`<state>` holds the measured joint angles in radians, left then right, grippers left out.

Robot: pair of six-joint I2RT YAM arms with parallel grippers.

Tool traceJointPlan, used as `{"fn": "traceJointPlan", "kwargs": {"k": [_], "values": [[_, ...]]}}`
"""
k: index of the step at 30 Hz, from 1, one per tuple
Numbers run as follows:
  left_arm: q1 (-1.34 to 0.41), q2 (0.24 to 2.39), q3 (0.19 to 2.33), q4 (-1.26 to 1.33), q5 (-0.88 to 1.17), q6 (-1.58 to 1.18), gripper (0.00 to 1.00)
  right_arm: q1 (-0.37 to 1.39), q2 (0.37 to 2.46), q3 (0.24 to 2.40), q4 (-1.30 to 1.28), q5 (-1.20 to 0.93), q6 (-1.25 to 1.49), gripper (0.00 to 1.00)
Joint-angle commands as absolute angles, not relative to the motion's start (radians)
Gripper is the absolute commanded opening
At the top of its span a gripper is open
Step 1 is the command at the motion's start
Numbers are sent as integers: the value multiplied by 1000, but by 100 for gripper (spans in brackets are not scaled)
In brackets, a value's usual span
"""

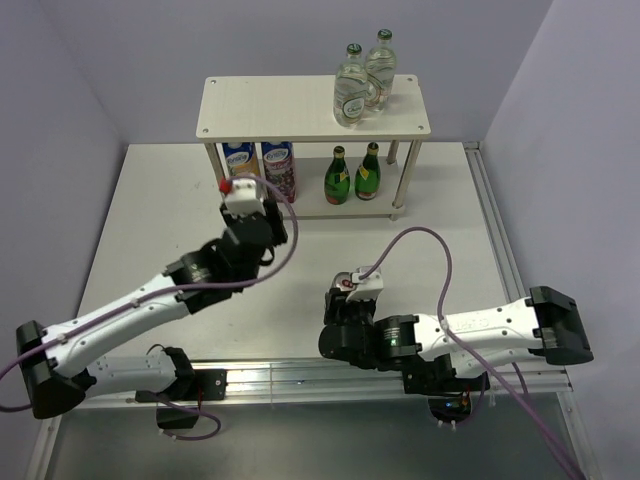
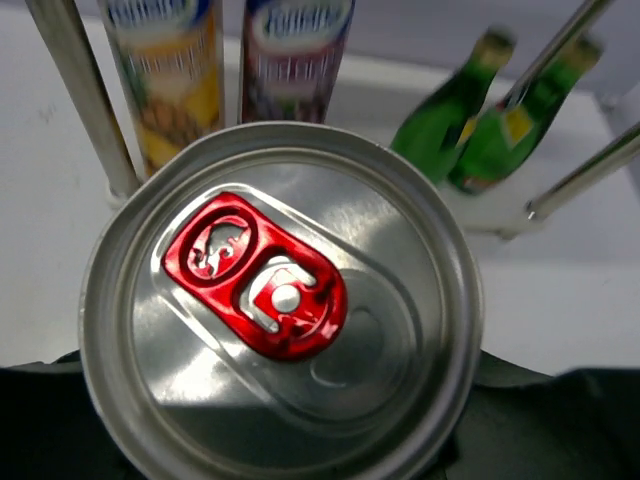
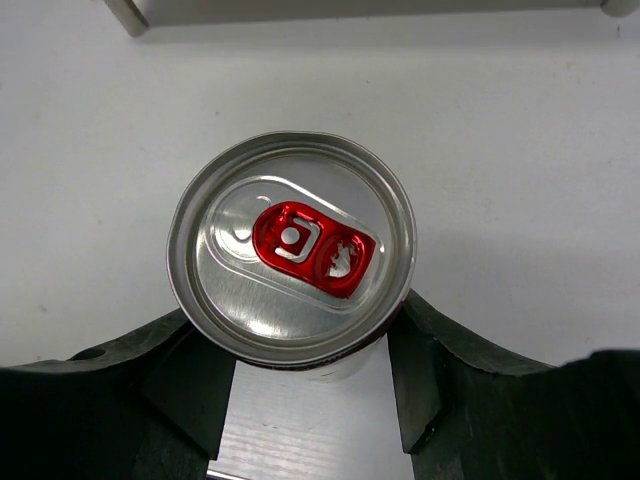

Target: Place and organize the beverage onto the shelf

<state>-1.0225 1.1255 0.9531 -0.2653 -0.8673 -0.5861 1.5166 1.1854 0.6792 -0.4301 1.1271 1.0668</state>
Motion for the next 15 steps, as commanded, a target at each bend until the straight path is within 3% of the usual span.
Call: {"fn": "traceJointPlan", "kwargs": {"k": [1,9,15], "values": [[-976,1088,1193,-368,-859,-396,0,1525,1115,747,-397,1230,1000,0],[-753,1239,1586,-403,-667,-226,0,1523,1097,836,-400,1223,888,0],[-597,1385,1725,-393,-529,-201,0,1531,1040,887,-439,1227,836,0]]}}
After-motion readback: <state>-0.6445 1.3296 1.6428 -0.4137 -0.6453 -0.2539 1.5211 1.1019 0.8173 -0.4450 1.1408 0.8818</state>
